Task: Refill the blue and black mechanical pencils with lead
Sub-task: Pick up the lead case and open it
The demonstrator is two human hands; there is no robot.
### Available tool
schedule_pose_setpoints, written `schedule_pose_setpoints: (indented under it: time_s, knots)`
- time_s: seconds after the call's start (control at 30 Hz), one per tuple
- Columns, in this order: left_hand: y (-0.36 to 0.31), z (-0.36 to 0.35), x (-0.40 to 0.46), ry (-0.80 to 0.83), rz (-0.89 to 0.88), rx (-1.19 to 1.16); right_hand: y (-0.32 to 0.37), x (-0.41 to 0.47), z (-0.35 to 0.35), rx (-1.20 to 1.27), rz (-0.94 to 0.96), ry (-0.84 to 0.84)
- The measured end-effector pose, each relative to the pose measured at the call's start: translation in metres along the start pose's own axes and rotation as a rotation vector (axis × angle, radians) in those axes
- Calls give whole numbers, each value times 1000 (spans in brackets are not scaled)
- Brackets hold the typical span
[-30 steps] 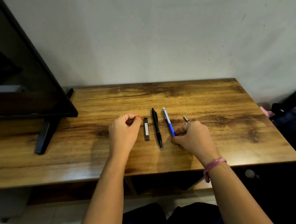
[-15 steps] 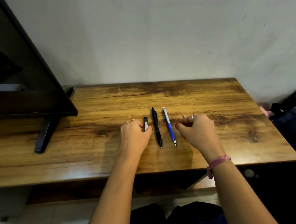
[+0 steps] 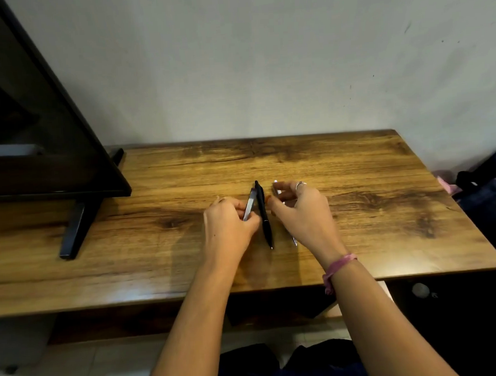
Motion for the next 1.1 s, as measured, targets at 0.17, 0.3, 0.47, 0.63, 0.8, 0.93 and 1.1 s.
schedule_pose_setpoints:
  time_s: [0.17,0.3,0.47,0.63,0.8,0.93,1.1]
  knots:
    - [-17,13,-3,-48,-226,-178,9,-1,1,555,-250,9]
    - [-21,19,-5,-113,-325,-201,14,-1,6,716,-278,-23]
    - [-22,25,-6,-175,-369,-201,16,-1,7,788,-256,38]
    - [-22,28,-6,-175,-393,-197,19,0,5,815,-226,54]
    - [-24,28,-6,-163,-376,-203,21,0,6,803,-212,27]
    - [-24,31,-6,-178,-381,-173,24,-4,7,813,-247,11]
    - [-14,40,-1,-220,-343,-109,19,7,29,797,-269,-104]
Point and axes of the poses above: each hand's wrist, its own x-axis towards the middle knuckle, its own z-axis out of the back of the hand, y = z × x, the point moved 4 cm from there along x, towards the middle knuckle, and after that the axes turned 13 degrees about -y, right-handed, at the moved point
